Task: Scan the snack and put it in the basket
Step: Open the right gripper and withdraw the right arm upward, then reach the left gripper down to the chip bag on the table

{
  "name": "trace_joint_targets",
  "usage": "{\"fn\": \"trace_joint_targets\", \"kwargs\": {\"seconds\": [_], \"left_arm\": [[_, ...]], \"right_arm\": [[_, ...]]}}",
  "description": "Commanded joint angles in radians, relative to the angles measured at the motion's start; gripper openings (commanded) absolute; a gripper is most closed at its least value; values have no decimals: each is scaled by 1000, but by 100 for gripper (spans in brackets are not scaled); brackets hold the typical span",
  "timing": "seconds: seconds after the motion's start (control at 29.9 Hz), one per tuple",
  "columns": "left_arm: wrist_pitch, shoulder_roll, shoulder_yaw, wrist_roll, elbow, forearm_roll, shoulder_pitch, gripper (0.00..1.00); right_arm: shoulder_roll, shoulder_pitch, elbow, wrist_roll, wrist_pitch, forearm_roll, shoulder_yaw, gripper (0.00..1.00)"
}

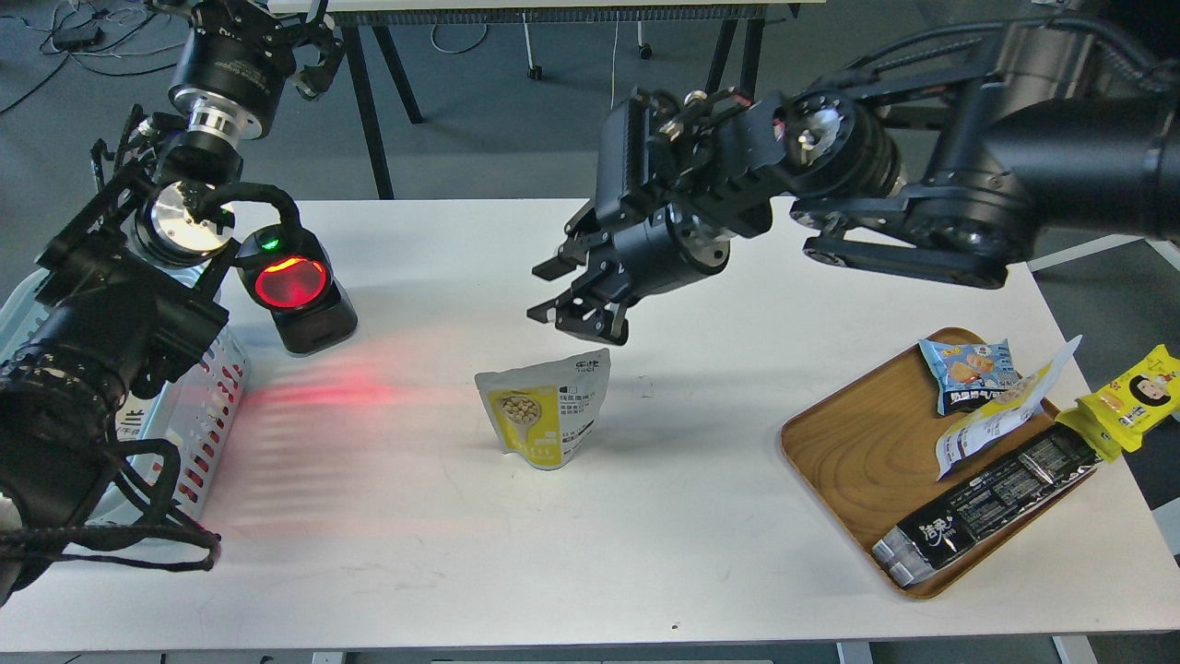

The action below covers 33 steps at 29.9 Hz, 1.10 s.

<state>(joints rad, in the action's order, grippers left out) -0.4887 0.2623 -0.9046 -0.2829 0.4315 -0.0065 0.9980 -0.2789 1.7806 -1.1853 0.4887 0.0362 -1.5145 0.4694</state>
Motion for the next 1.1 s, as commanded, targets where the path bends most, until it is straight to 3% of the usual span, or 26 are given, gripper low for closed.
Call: {"fn": "trace_joint_targets", "kwargs": {"seconds": [0.0, 0.1, 0.23, 0.5, 0.67, 0.9, 1.07], "left_arm": [[0, 2, 3, 5, 10, 2, 10, 100], [0, 5, 29, 34, 45, 8, 18, 99], [0, 47, 88, 96, 197, 10, 16, 99], [0, 150, 226, 96, 394, 265, 70, 99], [0, 161, 280, 94, 489, 557, 102, 96], [0, 224, 285, 91, 751, 1030, 136, 95], [0, 285, 285, 88, 975, 1359, 130, 96]], "right_arm": [[-139, -12, -77, 0, 13, 97, -48, 76], [-259, -18, -155, 0, 33, 236, -64, 97], [-397, -65, -191, 0, 21, 410, -101, 97], [-612, -283, -172, 0, 42, 710, -294, 99], [-626, -424, -116, 0, 42, 911, -348, 99], [-605, -538, 27, 0, 50, 1245, -411, 99], [-585, -584, 144, 0, 197, 1614, -459, 99]]}}
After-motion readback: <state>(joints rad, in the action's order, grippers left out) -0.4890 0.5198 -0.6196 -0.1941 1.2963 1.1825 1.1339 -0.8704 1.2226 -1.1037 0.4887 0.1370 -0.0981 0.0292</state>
